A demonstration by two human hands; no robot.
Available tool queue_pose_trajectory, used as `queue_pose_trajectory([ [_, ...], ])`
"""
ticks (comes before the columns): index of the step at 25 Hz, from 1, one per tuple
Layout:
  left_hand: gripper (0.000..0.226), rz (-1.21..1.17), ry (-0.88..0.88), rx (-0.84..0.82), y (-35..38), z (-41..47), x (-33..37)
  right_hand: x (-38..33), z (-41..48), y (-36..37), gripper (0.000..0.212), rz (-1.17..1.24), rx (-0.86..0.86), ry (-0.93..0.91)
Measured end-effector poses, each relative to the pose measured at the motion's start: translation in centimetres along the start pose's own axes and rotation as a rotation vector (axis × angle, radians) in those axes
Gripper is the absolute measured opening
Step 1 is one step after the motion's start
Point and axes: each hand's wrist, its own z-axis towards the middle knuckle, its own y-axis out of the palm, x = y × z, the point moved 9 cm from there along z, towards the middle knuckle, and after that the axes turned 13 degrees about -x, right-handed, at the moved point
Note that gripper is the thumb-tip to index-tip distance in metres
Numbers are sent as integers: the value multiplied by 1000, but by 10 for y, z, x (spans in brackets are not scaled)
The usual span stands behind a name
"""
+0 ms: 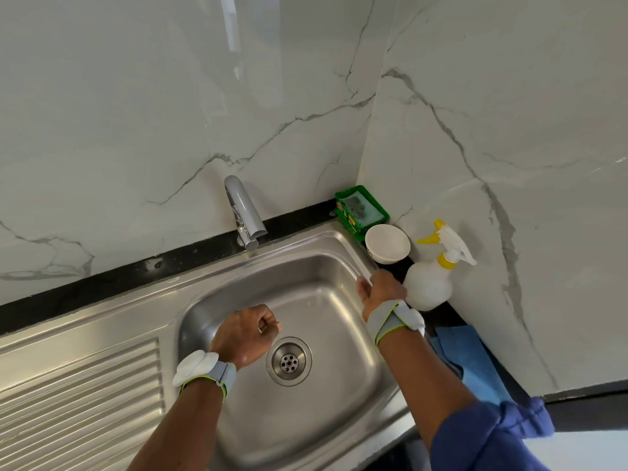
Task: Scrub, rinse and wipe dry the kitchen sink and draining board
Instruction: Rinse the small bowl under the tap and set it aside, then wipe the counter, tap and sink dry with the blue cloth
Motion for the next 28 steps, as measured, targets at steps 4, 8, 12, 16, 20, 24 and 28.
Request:
queue_pose_trajectory([
  [4,20,1,10,5,0,-16,11,12,-46,-53,12,-277,133,13],
  [8,20,23,38,11,4,-33,30,-29,-78,-115,12,-975,255,-164],
  [12,20,10,63,-6,15,-43,46,-21,-69,-180,47,-1294,313,11],
  [16,19,-2,88,-15,24,-50,59,-27,-59,-190,31,-1308,166,-83],
  [20,18,-34,112,-7,24,-50,61,-44,-80,-171,19,-1128,176,-107],
  [24,19,-84,90,-12,18,-46,53,-58,-101,-99,23,-1005,51,-324],
  [28,14,-242,51,41,-9,-34,40,-74,-111,2,13,-1005,-181,-530],
])
